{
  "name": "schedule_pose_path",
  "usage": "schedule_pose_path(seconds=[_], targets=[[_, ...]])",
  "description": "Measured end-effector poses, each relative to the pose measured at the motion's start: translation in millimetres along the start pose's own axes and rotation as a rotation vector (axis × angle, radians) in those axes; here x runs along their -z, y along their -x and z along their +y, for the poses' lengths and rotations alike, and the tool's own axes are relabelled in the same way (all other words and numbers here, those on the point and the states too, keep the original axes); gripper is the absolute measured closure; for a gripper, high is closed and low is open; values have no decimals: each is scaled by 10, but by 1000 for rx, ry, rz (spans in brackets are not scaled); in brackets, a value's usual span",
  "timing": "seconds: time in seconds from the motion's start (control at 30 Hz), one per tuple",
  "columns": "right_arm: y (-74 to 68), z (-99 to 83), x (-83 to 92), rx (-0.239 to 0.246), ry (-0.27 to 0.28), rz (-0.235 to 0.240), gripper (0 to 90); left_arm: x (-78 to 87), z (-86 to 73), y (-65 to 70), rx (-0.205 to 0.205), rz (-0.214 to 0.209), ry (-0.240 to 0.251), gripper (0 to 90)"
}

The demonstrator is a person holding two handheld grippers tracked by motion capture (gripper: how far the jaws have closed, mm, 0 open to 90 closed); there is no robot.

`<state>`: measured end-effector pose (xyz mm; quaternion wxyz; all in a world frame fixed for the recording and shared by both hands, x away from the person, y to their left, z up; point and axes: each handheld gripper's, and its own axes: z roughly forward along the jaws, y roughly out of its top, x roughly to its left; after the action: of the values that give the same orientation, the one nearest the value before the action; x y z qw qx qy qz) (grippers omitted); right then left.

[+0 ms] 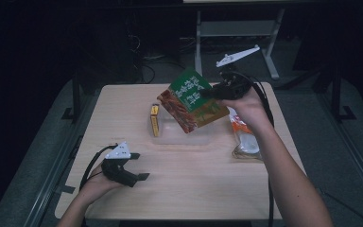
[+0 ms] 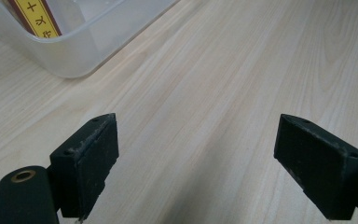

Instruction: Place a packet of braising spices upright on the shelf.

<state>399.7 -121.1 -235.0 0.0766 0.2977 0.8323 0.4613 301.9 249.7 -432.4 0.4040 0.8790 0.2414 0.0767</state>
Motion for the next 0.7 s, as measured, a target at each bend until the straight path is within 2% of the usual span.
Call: schedule_pose_path(seconds=[0.3, 0.43, 0.5, 0.63, 0.7], targets=[[49, -4, -110, -50, -14, -11, 900, 2, -2, -1, -2, -1, -3, 132], [70, -10, -147, -58, -20, -20, 900, -7, -2, 4, -7, -2, -2, 132], [73, -16, -192, -67, -37, -40, 900, -14, -3, 7, -7, -4, -3, 132], [88, -32, -241, -78, -42, -50, 900, -18, -5, 8, -8, -7, -8, 132], [95, -43, -286, -99, -50, -62, 900, -20, -6, 8, -9, -8, -8, 132]])
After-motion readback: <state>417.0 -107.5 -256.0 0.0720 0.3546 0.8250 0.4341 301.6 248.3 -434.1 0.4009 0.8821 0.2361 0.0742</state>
